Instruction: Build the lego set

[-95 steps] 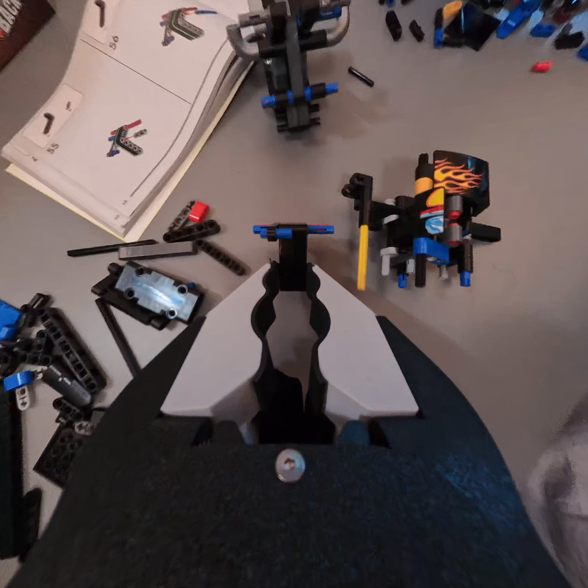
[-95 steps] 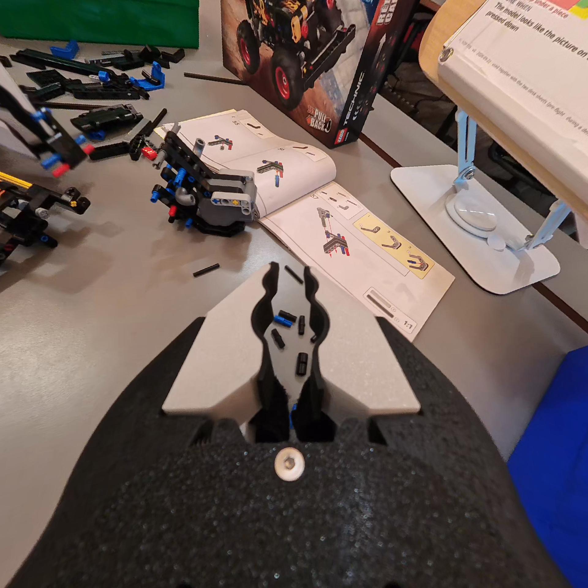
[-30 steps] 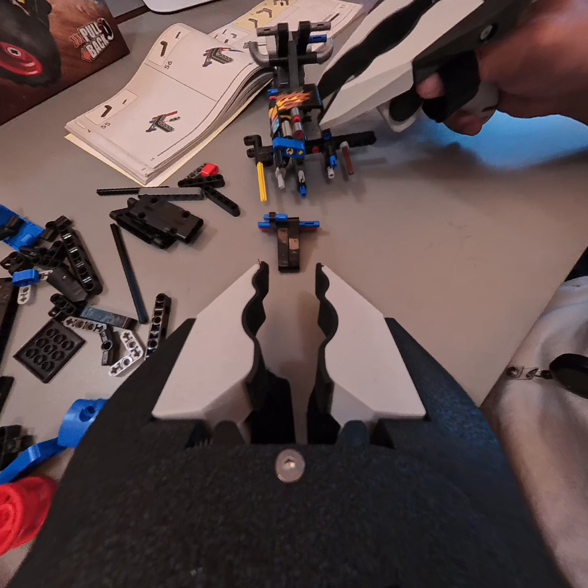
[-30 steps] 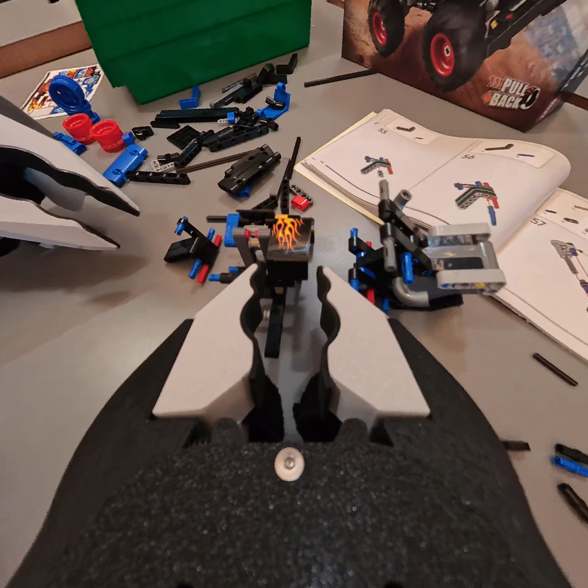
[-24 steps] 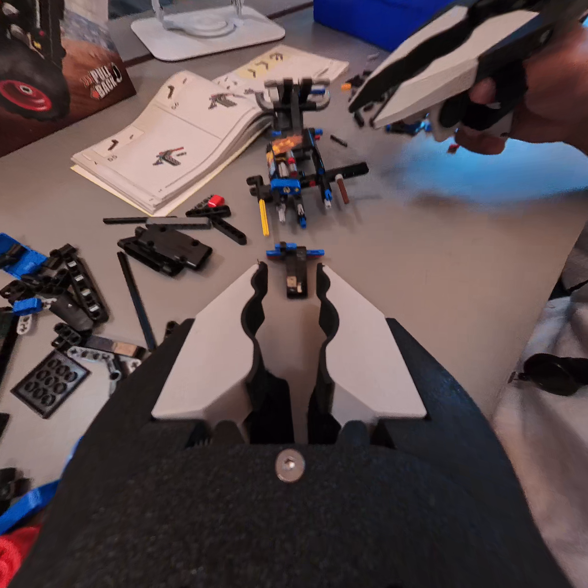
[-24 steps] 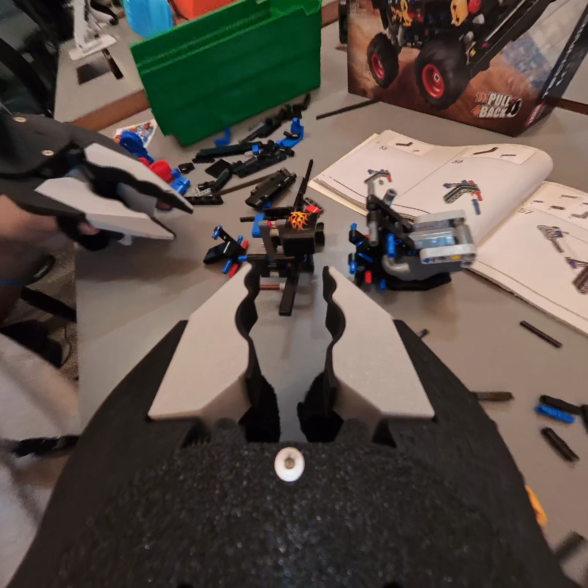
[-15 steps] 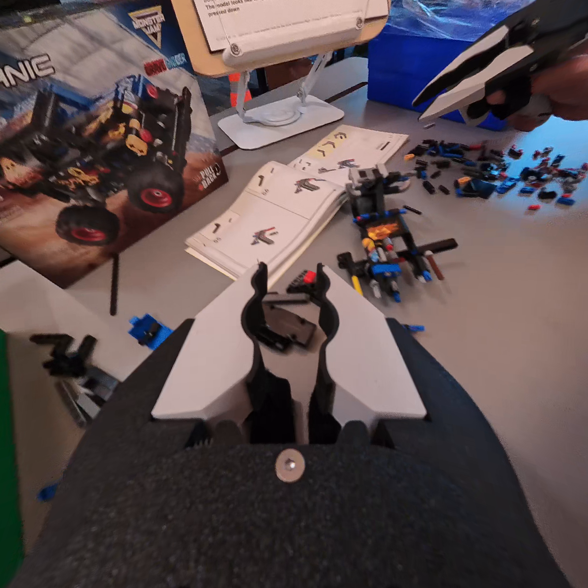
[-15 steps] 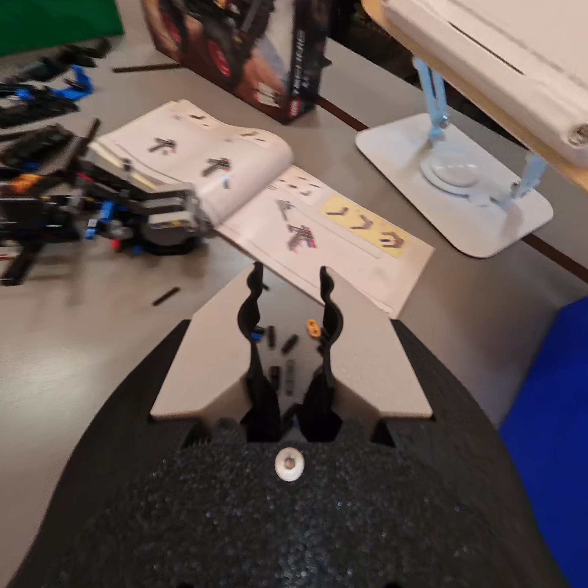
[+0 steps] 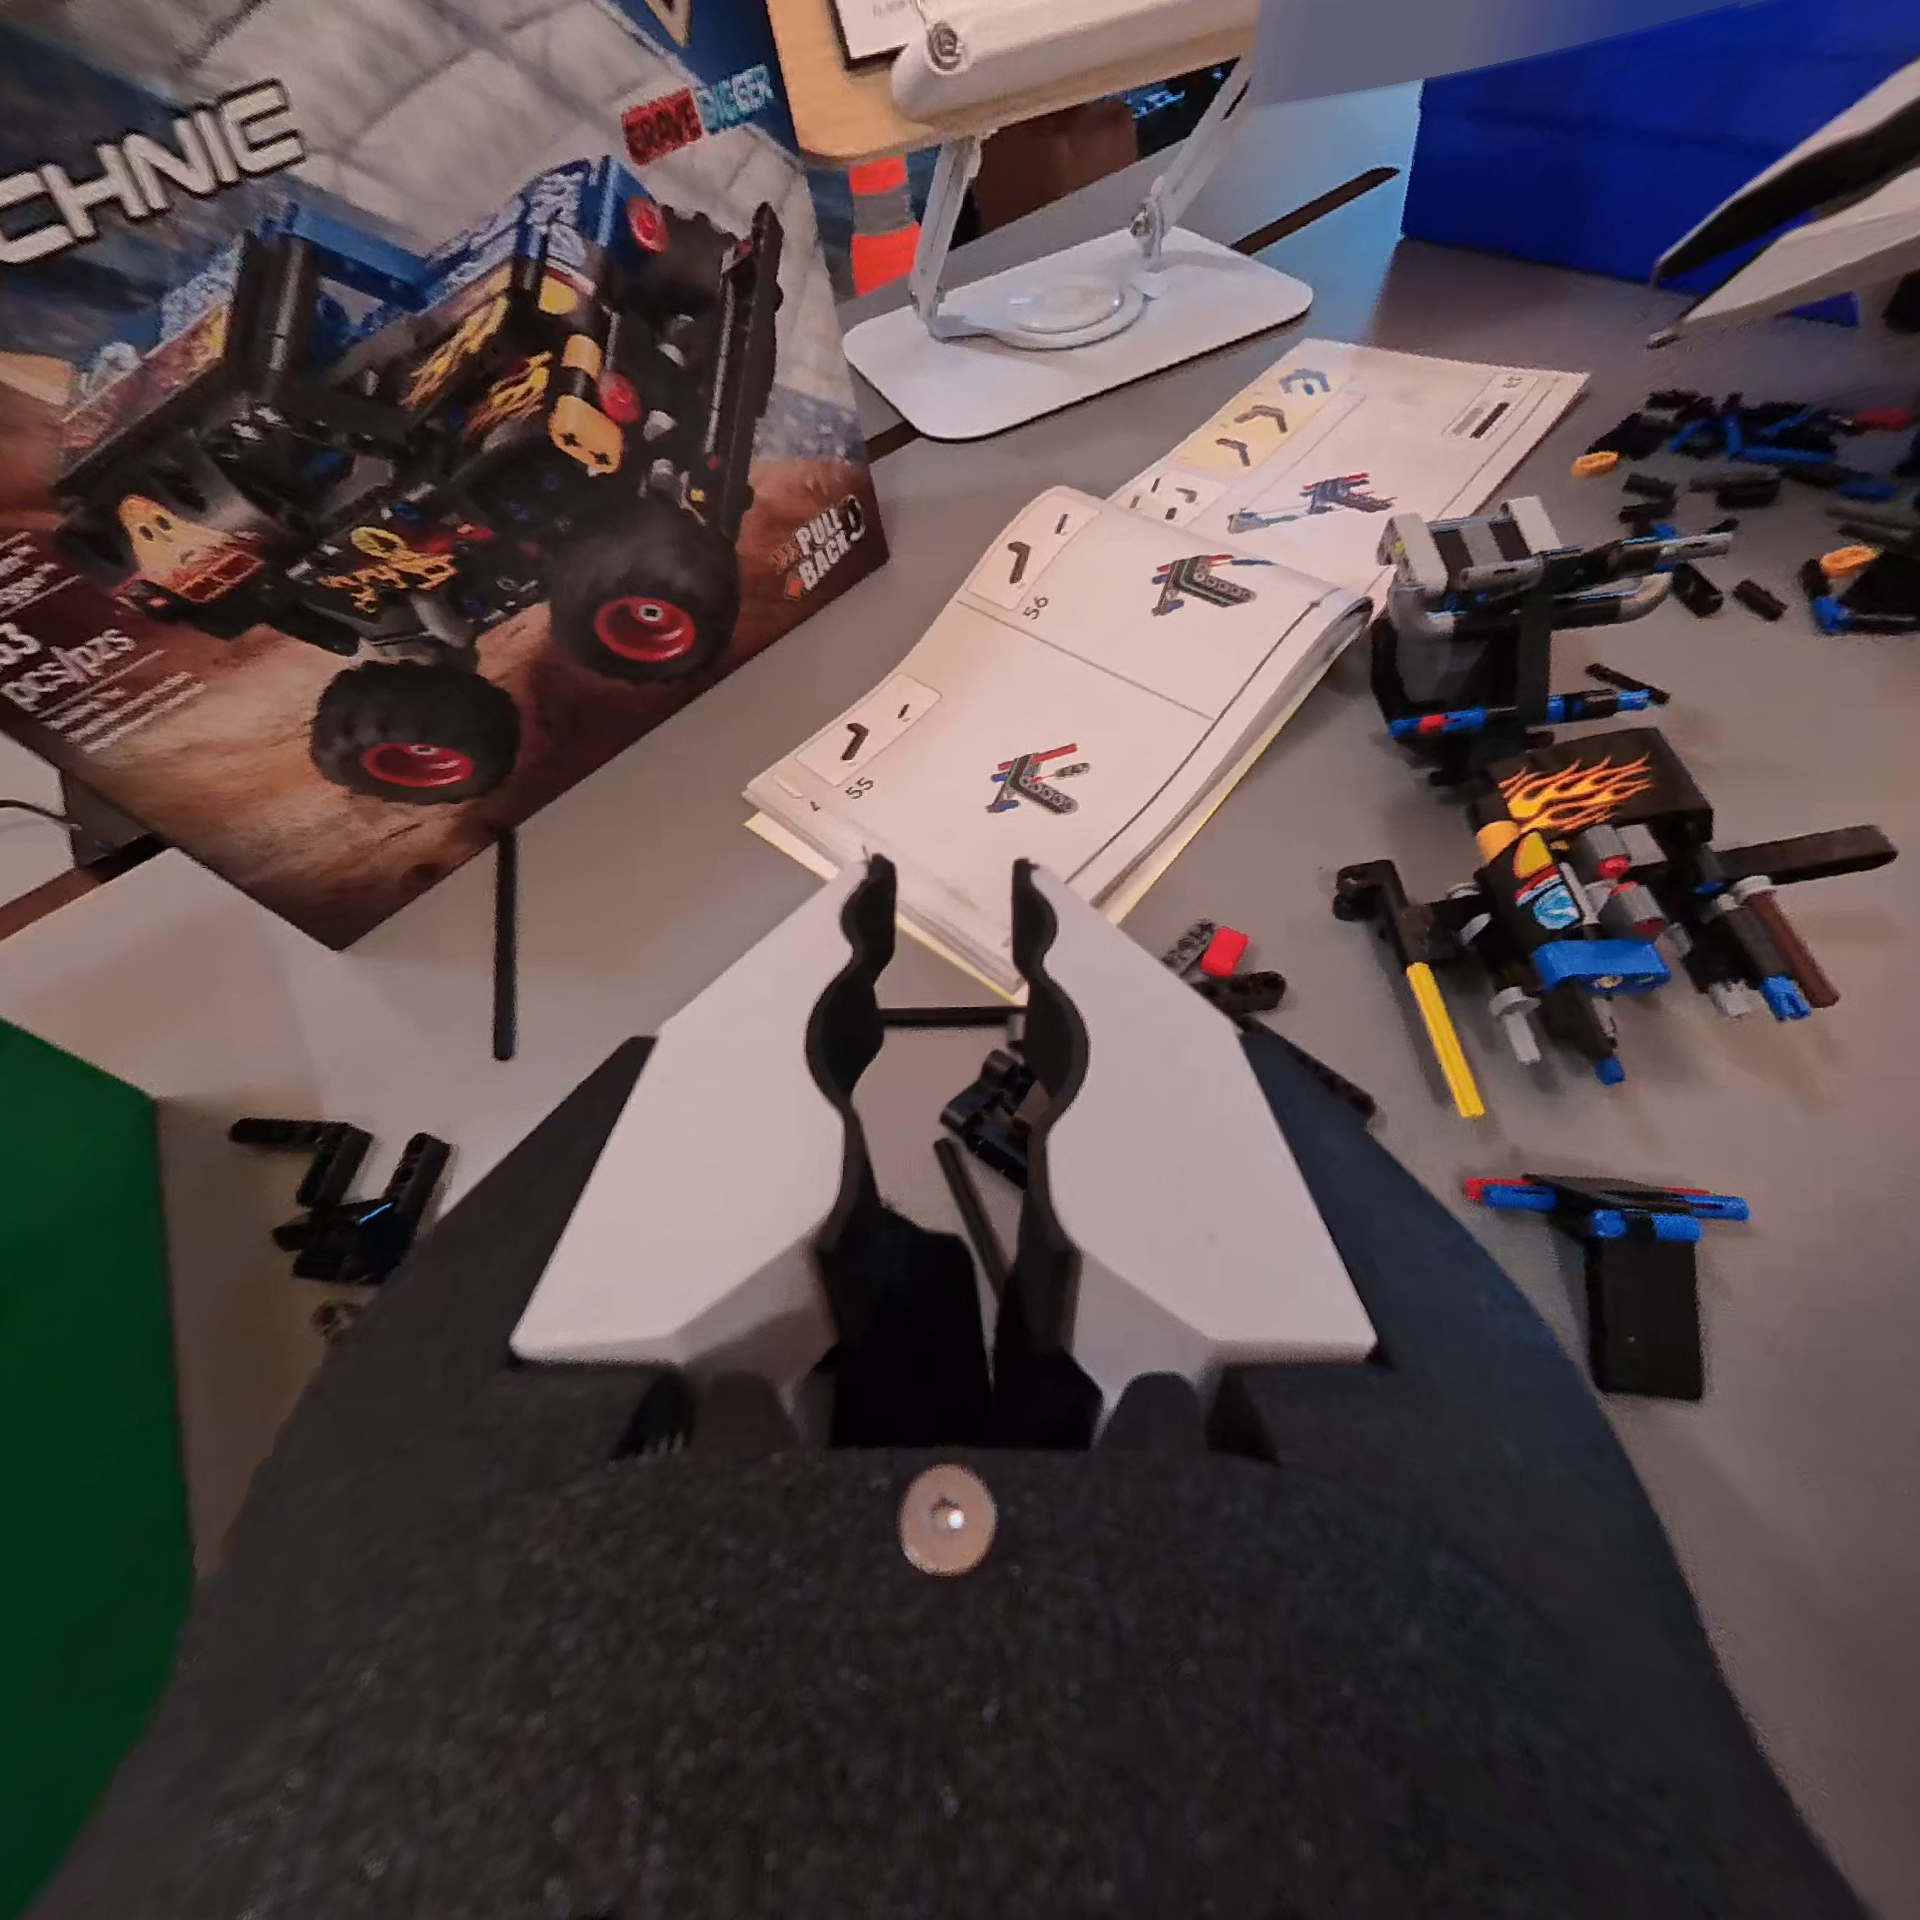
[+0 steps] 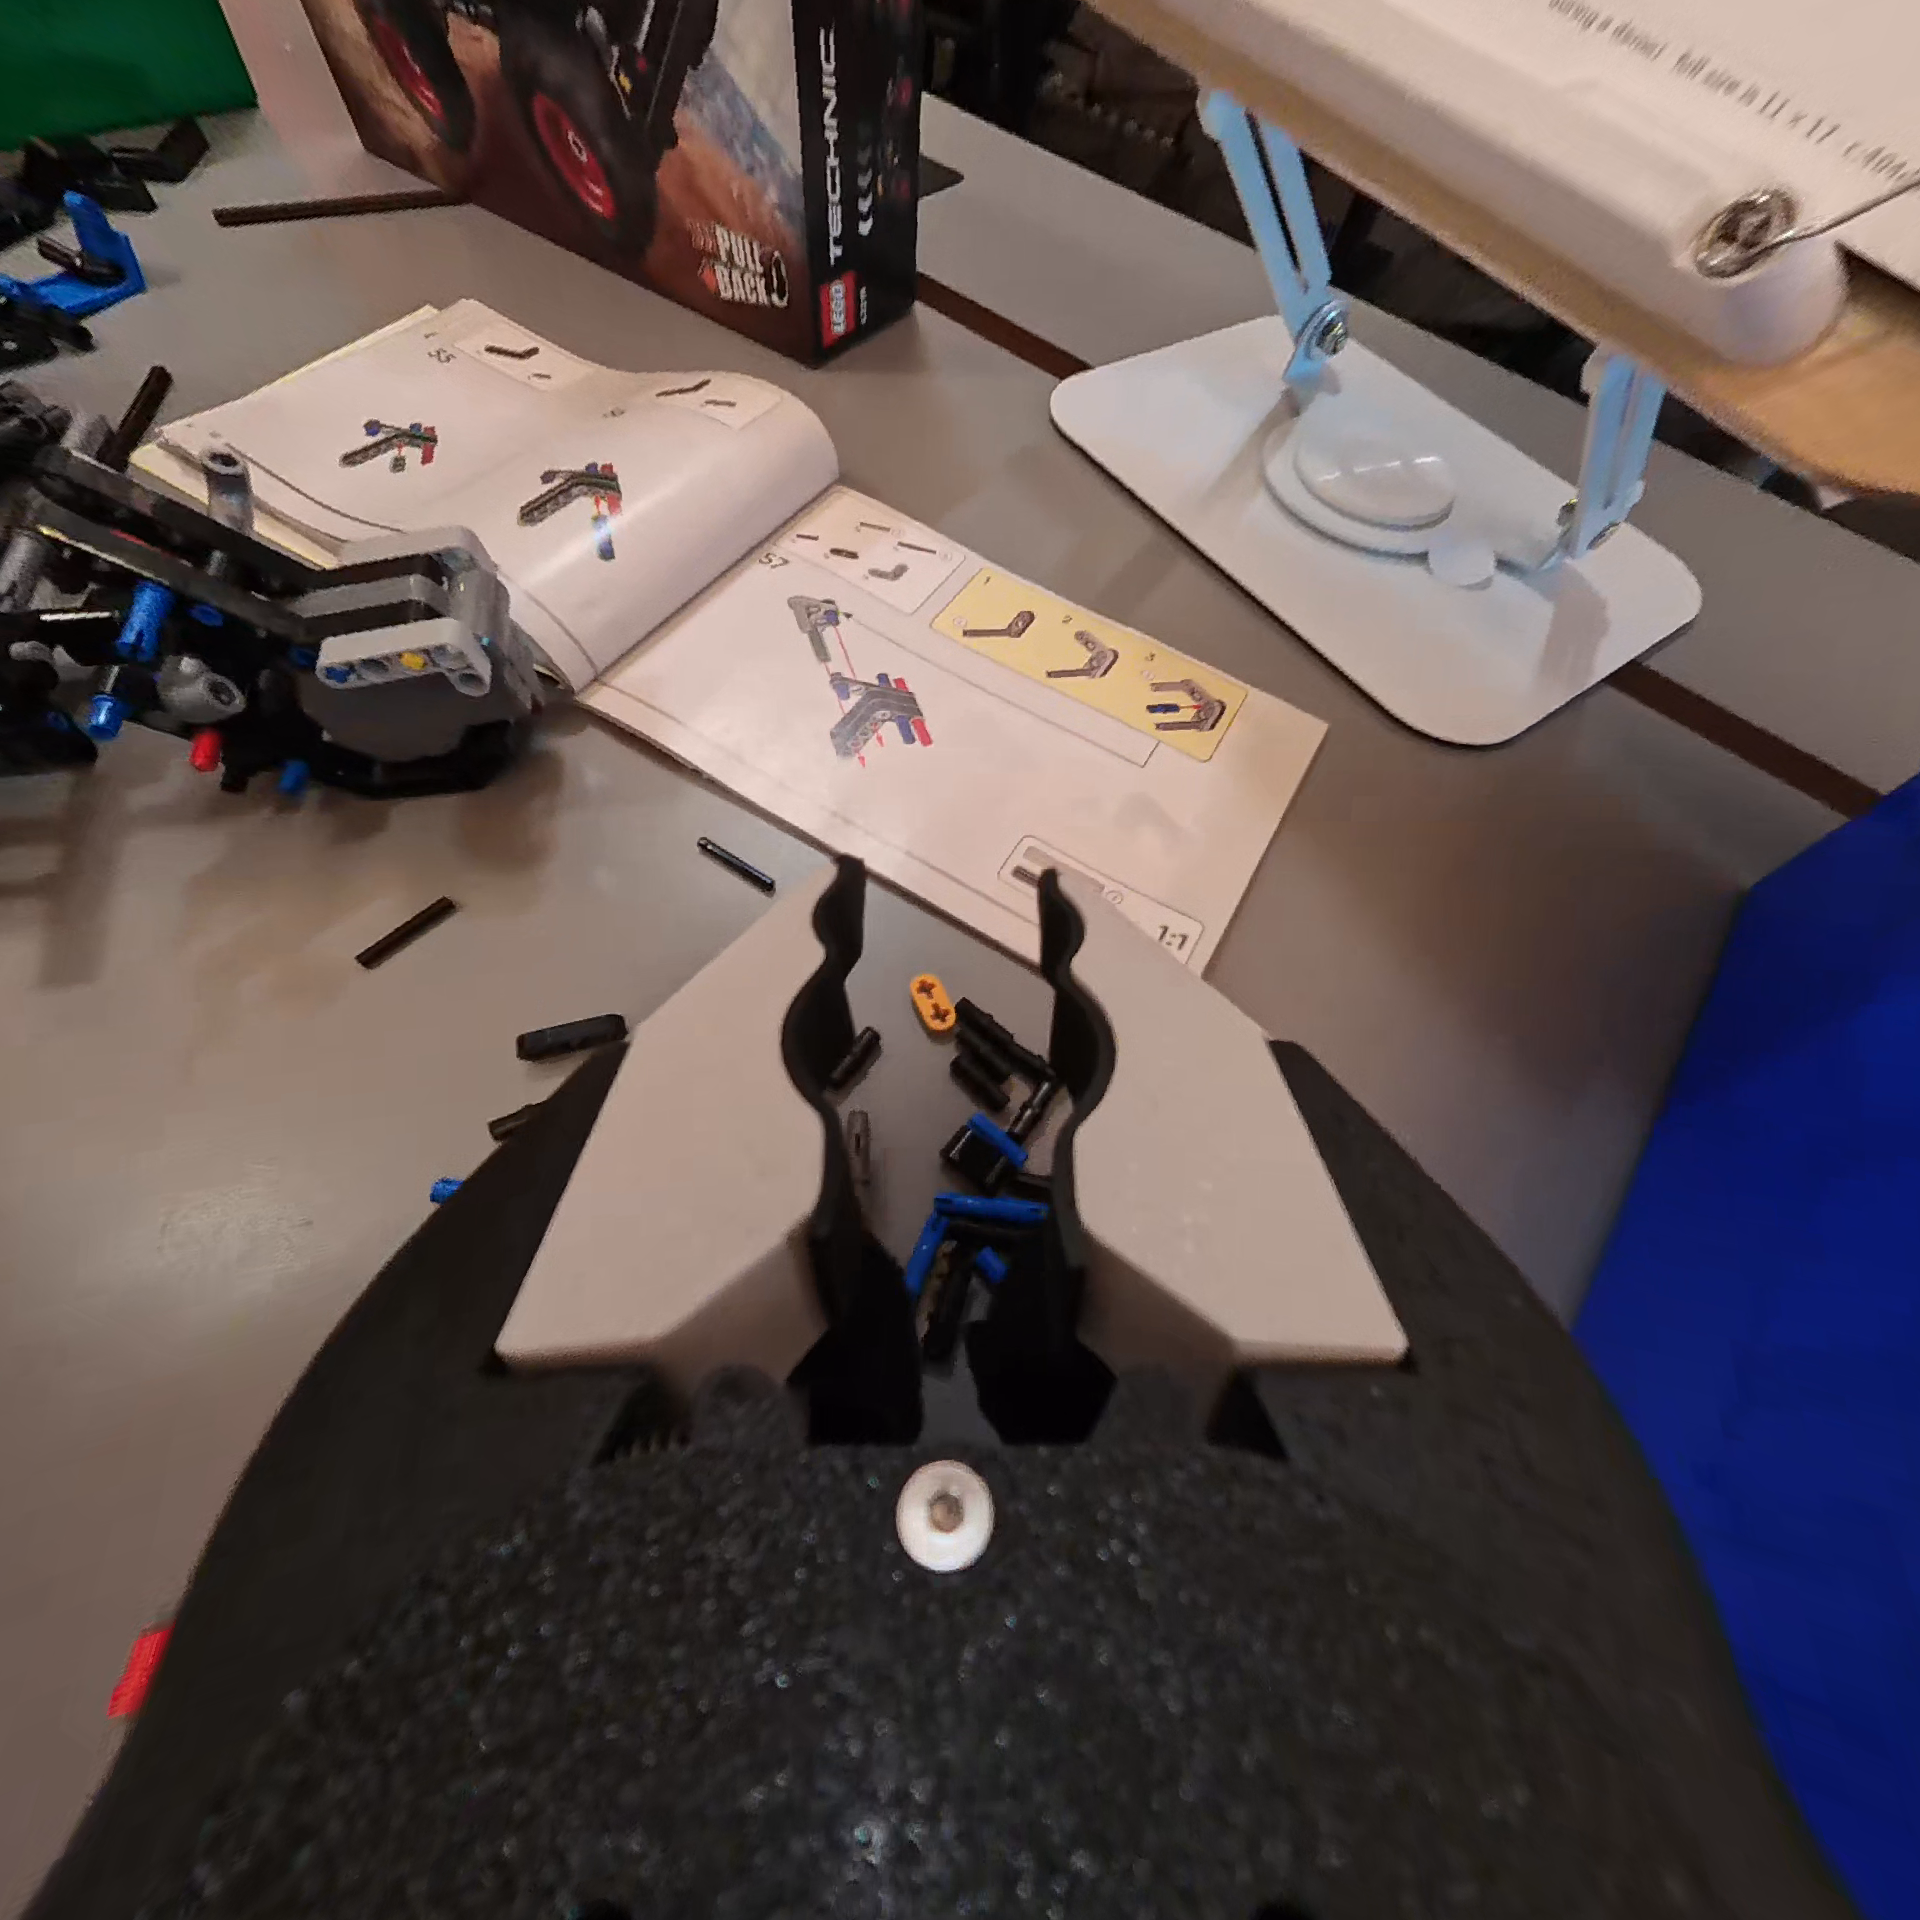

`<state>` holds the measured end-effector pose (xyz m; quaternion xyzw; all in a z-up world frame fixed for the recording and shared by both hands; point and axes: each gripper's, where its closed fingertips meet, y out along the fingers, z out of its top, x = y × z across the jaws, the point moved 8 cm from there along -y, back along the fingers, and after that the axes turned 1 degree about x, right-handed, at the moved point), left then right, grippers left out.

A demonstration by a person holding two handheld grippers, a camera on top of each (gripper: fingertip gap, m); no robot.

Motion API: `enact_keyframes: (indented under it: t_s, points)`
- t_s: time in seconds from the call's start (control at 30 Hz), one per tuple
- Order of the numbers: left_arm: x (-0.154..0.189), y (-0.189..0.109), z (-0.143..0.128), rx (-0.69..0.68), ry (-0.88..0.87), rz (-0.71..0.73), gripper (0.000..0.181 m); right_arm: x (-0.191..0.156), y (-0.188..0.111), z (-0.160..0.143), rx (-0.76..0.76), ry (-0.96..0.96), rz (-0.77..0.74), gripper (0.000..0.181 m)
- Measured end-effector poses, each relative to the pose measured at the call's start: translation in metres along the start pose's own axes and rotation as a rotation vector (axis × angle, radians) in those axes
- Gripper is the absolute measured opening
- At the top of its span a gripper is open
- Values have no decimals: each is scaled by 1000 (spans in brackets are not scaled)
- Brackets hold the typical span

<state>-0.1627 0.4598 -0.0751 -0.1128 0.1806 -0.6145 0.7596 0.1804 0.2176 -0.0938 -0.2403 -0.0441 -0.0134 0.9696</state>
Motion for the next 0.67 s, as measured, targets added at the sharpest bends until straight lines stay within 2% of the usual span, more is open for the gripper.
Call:
enact_keyframes:
  t_s: [0.2,0.3,0.4,0.47,0.5,0.57,0.67]
  points:
    - [-16,-9,-5,-24,-21,83,18,0,2,-3,-5,10,9,32]
    - [-30,-24,-2,-6,-12,160,16,-3,3,-4,-12,0,15,31]
    - [-54,-52,2,41,-34,266,12,-6,3,-2,-3,-17,13,30]
    - [-65,-71,4,-15,-84,274,13,-7,3,-2,-4,-33,5,28]
    - [-70,-82,5,-50,-85,326,14,-7,4,-3,-8,-42,-4,28]
    - [-70,-108,11,-54,-52,411,13,-6,5,-4,-11,-56,-23,26]
    - [-54,-134,7,-142,-41,380,14,-6,8,-7,-18,-41,-16,25]
